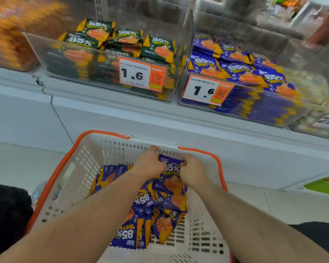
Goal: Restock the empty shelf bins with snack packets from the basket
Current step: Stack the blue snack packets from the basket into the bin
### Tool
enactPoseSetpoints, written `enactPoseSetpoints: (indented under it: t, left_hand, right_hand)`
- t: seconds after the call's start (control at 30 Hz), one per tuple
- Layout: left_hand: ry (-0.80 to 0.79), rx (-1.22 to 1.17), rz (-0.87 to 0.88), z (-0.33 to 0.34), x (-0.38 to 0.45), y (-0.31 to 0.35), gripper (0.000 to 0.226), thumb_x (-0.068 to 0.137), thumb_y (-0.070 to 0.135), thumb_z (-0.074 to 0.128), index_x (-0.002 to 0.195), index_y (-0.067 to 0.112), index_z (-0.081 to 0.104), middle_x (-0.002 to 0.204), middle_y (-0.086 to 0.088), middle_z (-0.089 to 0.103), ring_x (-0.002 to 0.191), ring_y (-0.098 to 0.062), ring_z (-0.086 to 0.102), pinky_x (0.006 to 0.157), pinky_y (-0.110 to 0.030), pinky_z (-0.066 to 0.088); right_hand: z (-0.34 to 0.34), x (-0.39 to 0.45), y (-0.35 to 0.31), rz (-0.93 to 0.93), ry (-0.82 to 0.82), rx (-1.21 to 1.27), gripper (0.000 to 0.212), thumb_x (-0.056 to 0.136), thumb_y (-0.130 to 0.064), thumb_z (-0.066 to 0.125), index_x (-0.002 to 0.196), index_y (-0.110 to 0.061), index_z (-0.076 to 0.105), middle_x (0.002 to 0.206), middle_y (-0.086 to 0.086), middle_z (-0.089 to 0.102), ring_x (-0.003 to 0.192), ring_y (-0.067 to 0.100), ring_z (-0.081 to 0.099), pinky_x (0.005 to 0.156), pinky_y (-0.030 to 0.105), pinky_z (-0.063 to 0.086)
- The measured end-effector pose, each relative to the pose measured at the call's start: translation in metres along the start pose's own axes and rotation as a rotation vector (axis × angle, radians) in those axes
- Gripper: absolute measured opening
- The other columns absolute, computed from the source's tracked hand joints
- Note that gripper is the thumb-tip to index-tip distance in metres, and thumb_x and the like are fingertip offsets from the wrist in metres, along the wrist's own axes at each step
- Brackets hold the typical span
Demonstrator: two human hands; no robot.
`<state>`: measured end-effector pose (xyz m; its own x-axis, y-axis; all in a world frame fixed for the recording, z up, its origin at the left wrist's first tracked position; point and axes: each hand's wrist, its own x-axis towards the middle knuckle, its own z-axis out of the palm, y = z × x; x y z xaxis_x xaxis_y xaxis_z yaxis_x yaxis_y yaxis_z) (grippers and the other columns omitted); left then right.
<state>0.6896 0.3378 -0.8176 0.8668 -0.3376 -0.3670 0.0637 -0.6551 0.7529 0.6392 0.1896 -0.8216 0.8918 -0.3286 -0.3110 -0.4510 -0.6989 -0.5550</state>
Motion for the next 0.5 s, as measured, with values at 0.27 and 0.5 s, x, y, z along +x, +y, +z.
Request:
enactPoseSetpoints:
  t: [0.27, 0.5]
  left_hand:
    - [0.137, -0.49, 0.16, -0.022, -0.015, 0.033, 0.012, 0.087, 0.017, 0.069, 0.085, 0.006, 0.068, 0.07, -0.009, 0.066, 0.063, -0.02, 0.06, 0.067, -0.033, 0.048]
    - [0.255, -0.805, 0.328, -0.053, -0.037, 0.098, 0.009, 0.089, 0.013, 0.069, 0.088, 0.021, 0.072, 0.087, -0.007, 0.076, 0.084, -0.031, 0.072, 0.081, -0.057, 0.056]
  right_hand:
    - [-0.081, -0.004, -0.045, -0.155, 0.123, 0.253, 0.024, 0.094, -0.011, 0.052, 0.082, -0.031, 0.055, 0.104, 0.009, 0.066, 0.095, 0.03, 0.065, 0.079, 0.047, 0.055]
    - [-0.134, -0.061, -0.08, -0.395, 0.174, 0.522, 0.038, 0.09, -0.009, 0.065, 0.106, -0.036, 0.043, 0.104, -0.001, 0.062, 0.074, 0.019, 0.065, 0.063, 0.03, 0.055]
